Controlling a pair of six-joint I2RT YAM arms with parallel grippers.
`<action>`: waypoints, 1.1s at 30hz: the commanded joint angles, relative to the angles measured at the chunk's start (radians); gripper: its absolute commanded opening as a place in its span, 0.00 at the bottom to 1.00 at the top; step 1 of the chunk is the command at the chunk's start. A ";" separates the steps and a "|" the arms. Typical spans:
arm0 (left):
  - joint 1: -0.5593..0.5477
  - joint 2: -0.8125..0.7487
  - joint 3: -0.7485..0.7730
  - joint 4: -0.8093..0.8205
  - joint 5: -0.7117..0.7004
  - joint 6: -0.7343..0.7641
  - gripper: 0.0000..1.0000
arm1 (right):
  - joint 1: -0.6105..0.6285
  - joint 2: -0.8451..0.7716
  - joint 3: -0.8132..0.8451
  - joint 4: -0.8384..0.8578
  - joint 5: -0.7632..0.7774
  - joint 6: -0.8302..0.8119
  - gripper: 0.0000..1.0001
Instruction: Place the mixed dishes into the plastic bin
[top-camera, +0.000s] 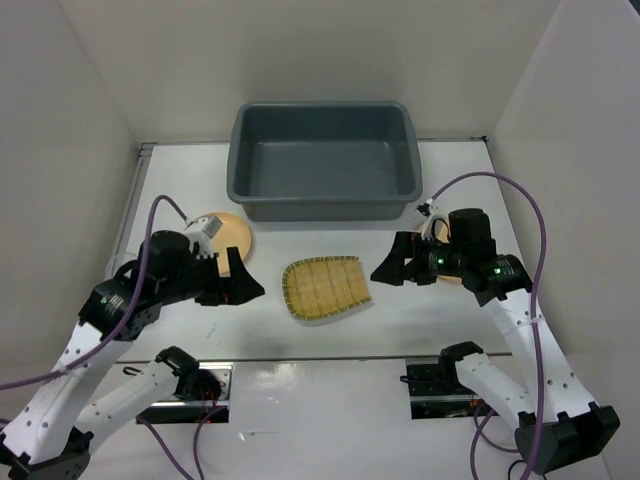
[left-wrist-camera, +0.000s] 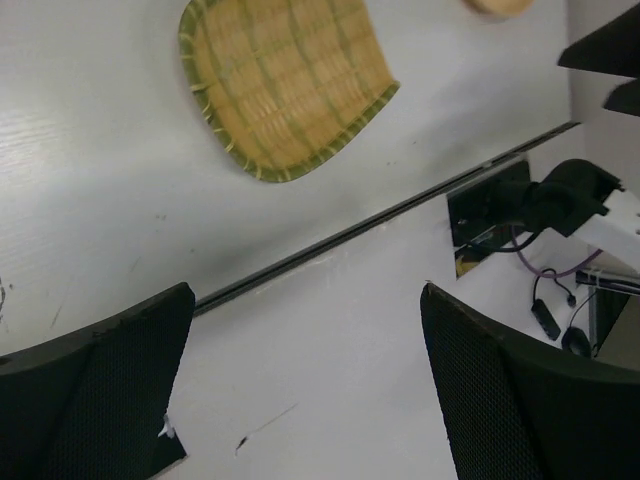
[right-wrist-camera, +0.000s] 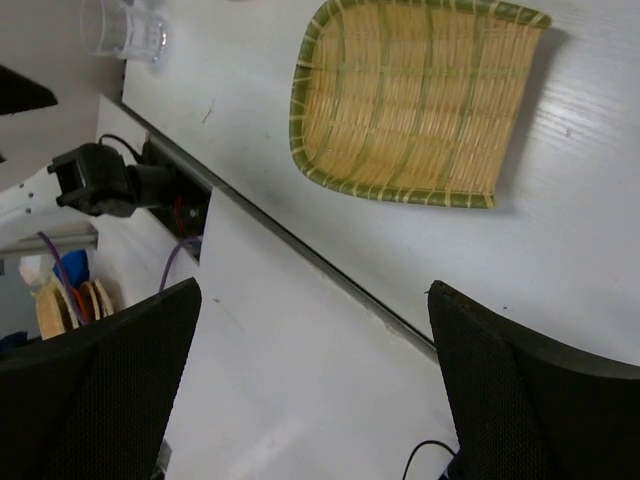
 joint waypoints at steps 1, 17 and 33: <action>0.005 0.053 0.025 -0.063 -0.022 0.042 1.00 | 0.008 -0.041 -0.025 0.093 -0.092 -0.026 0.98; -0.006 -0.059 -0.226 0.195 0.095 -0.241 1.00 | 0.226 0.074 -0.171 0.241 -0.191 0.010 0.98; -0.026 0.041 -0.117 0.351 -0.122 0.107 1.00 | 0.226 -0.053 -0.047 0.151 0.148 0.129 0.98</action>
